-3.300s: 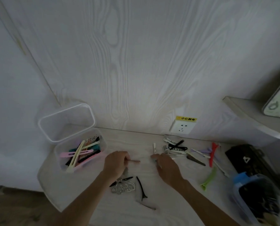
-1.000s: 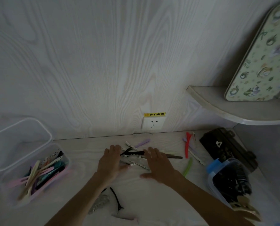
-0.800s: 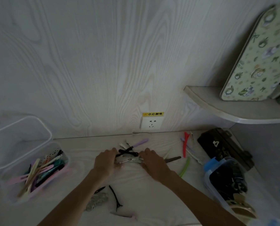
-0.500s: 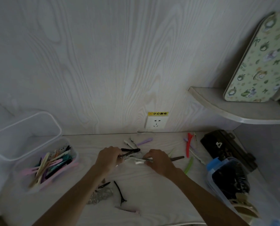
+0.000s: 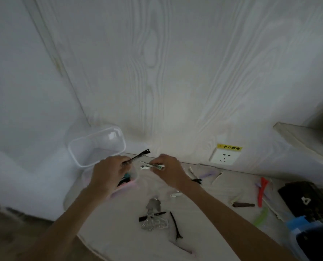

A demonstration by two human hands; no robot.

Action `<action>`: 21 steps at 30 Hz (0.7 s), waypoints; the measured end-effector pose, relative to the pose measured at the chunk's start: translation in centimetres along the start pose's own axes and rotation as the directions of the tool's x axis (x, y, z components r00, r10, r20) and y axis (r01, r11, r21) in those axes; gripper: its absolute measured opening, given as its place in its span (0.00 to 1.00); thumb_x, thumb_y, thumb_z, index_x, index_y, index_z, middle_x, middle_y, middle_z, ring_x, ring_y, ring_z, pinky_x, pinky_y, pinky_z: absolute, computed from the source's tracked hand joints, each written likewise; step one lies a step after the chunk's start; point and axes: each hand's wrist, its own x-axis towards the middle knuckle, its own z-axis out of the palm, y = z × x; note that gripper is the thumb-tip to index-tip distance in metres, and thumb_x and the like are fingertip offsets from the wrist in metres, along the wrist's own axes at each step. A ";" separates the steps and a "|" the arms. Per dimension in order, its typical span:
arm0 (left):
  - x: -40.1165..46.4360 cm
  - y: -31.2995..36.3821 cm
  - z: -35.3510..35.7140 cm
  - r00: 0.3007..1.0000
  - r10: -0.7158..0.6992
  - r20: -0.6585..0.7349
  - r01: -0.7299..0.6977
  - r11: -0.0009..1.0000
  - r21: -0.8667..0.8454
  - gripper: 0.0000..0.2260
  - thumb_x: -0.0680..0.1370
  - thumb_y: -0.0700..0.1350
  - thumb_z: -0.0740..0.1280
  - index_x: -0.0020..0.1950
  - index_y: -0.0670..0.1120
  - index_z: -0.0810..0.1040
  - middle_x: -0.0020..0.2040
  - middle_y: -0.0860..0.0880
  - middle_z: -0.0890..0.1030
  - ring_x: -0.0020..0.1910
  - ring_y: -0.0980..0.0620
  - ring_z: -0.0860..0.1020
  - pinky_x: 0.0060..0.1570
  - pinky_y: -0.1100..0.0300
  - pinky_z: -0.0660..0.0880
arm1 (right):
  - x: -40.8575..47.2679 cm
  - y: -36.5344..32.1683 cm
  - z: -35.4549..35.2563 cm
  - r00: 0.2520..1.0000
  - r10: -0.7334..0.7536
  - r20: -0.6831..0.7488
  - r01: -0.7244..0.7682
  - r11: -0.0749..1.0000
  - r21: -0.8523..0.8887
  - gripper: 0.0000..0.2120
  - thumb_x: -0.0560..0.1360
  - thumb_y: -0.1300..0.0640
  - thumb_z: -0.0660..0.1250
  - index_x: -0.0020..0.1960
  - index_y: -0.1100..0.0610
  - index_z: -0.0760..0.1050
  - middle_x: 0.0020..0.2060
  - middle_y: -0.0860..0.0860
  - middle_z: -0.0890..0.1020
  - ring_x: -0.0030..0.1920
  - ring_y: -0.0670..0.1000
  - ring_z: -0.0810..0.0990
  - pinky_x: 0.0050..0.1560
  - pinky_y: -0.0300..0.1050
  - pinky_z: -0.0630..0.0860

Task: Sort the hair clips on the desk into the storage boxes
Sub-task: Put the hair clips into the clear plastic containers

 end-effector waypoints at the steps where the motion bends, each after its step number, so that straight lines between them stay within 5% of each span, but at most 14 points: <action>1: -0.4 -1.3 -0.5 0.998 -0.058 -0.030 0.058 0.998 0.018 0.11 0.78 0.54 0.62 0.54 0.54 0.80 0.48 0.51 0.84 0.49 0.48 0.82 0.44 0.58 0.74 | 0.8 -1.1 1.1 1.000 -0.012 0.021 0.011 1.000 0.013 0.08 0.71 0.58 0.70 0.50 0.55 0.82 0.45 0.55 0.82 0.47 0.54 0.80 0.50 0.46 0.74; 4: -1.8 -5.3 -0.8 0.974 -0.225 -0.024 0.226 0.973 0.053 0.12 0.77 0.57 0.62 0.55 0.55 0.80 0.50 0.51 0.84 0.51 0.47 0.82 0.49 0.56 0.76 | 2.4 -3.4 5.2 0.992 -0.039 0.118 0.036 0.999 0.033 0.10 0.72 0.59 0.68 0.52 0.55 0.81 0.49 0.55 0.81 0.52 0.54 0.78 0.55 0.46 0.72; 8: -2.9 -7.4 0.9 0.947 -0.284 0.150 0.273 0.958 0.090 0.11 0.76 0.54 0.64 0.56 0.54 0.80 0.53 0.51 0.83 0.54 0.47 0.80 0.49 0.57 0.75 | 3.3 -4.2 7.7 0.943 -0.042 0.331 0.081 0.991 -0.107 0.17 0.72 0.59 0.66 0.60 0.51 0.77 0.58 0.53 0.79 0.59 0.54 0.76 0.59 0.43 0.68; 12: -3.2 -7.6 2.7 0.980 -0.179 0.083 0.168 0.978 0.125 0.15 0.75 0.53 0.65 0.59 0.49 0.79 0.54 0.48 0.83 0.54 0.45 0.80 0.51 0.55 0.74 | 2.9 -3.5 5.5 0.952 -0.114 0.284 0.169 0.970 -0.178 0.17 0.72 0.56 0.67 0.60 0.47 0.77 0.56 0.52 0.82 0.56 0.53 0.78 0.57 0.42 0.68; 16: -4.3 -3.9 2.9 0.993 0.047 -0.112 -0.052 0.997 -0.048 0.08 0.73 0.49 0.69 0.50 0.49 0.82 0.48 0.50 0.84 0.48 0.47 0.80 0.43 0.58 0.75 | -0.3 -1.4 1.6 0.964 0.010 0.266 0.022 0.993 -0.115 0.11 0.75 0.53 0.65 0.57 0.48 0.77 0.51 0.46 0.81 0.51 0.46 0.77 0.55 0.41 0.70; 19: -5.3 -1.3 4.7 0.963 0.213 0.166 -0.183 0.967 -0.180 0.11 0.74 0.50 0.69 0.56 0.54 0.79 0.55 0.58 0.81 0.53 0.57 0.79 0.50 0.63 0.75 | -3.5 1.3 -0.2 0.902 0.110 0.418 -0.045 0.986 -0.161 0.08 0.74 0.54 0.66 0.52 0.50 0.79 0.44 0.46 0.81 0.43 0.45 0.78 0.46 0.41 0.74; 21: -5.8 -0.7 6.8 0.860 0.288 0.421 -0.234 0.956 -0.176 0.18 0.73 0.53 0.69 0.62 0.55 0.75 0.60 0.59 0.77 0.59 0.58 0.75 0.58 0.61 0.73 | -5.5 2.7 -0.2 0.829 0.236 0.507 -0.085 0.949 -0.303 0.10 0.75 0.50 0.64 0.55 0.51 0.76 0.50 0.50 0.81 0.50 0.49 0.79 0.49 0.44 0.73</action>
